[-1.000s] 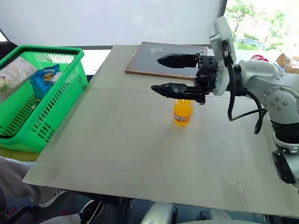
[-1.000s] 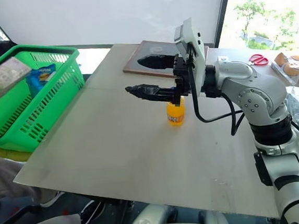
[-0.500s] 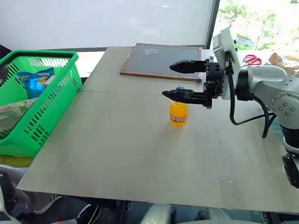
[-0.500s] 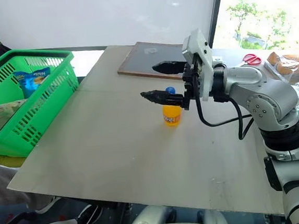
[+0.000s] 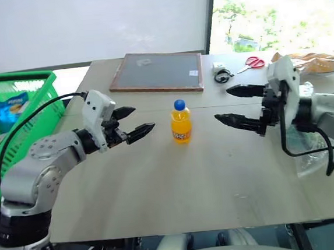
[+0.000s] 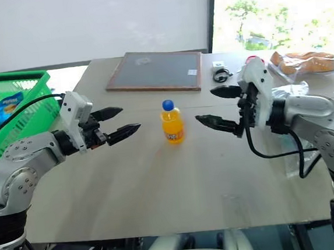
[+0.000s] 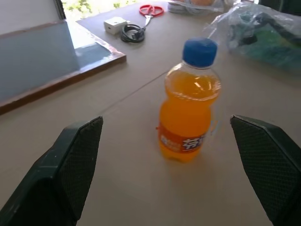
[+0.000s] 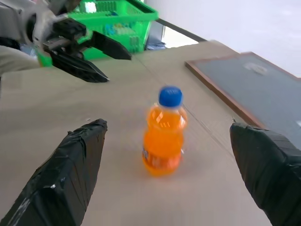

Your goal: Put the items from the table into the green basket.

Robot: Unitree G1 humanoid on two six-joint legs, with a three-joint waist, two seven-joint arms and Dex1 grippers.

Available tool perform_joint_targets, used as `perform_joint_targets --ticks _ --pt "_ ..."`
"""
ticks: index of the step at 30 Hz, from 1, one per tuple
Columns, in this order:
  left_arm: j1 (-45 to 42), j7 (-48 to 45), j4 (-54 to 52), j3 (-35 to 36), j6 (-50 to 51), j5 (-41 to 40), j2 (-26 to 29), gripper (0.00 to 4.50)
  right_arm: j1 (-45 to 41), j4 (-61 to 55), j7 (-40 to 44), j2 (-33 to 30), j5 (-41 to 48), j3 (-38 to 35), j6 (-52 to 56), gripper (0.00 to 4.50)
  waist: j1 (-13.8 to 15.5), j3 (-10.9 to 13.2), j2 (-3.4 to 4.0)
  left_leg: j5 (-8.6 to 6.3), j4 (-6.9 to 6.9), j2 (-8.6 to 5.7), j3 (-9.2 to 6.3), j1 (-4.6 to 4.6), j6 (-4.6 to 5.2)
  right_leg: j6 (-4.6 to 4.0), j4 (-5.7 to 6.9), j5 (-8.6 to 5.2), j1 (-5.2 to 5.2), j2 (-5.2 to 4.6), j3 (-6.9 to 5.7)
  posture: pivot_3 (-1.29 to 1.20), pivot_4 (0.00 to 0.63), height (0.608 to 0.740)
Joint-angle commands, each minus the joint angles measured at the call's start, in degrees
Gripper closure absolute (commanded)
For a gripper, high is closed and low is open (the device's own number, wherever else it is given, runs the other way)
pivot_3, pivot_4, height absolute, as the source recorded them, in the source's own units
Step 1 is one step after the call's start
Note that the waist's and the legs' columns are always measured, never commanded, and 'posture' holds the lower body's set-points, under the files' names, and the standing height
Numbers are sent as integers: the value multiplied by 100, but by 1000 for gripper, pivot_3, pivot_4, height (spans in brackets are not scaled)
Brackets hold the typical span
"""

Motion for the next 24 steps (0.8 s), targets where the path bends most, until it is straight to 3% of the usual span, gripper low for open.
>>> perform_joint_targets --ticks 1,3,8,12,20,24 --pt "-134 -24 -387 -443 47 152 -85 42 265 -311 -72 -209 -10 -249 -11 0 -8 -11 34 0 -3 1 1 8 0 -3 -2 2 11 0 0 59 6 740" --pt "-319 70 -261 -864 -19 420 -321 42 406 -348 -143 -297 -65 -289 -33 0 23 -7 68 -2 -6 1 7 45 2 -5 -8 3 49 -2 6 39 8 740" --pt "-644 578 622 -1726 -488 1654 -888 42 662 -578 -330 -375 52 -484 8 0 35 -7 73 -14 -4 1 3 68 21 -11 -18 7 84 -5 -2 -4 13 740" --pt "-782 709 1037 -2034 -844 2271 -1178 42 812 -738 -482 -411 196 -638 66 0 -6 -7 73 -4 -5 1 2 59 4 -11 -27 7 76 -4 -1 -40 18 740" --pt "-969 315 1536 -2153 -1207 2429 -1849 42 928 -879 -736 -481 397 -783 112 0 -137 -8 74 -8 -3 1 0 49 11 -10 -53 7 79 -6 -4 -77 19 740" --pt "-1278 474 2298 -2350 -1623 2946 -2181 42 956 -878 -776 -512 429 -779 91 0 -152 -8 75 -8 -4 3 -2 51 11 -10 -52 7 80 -5 -7 -78 21 740"
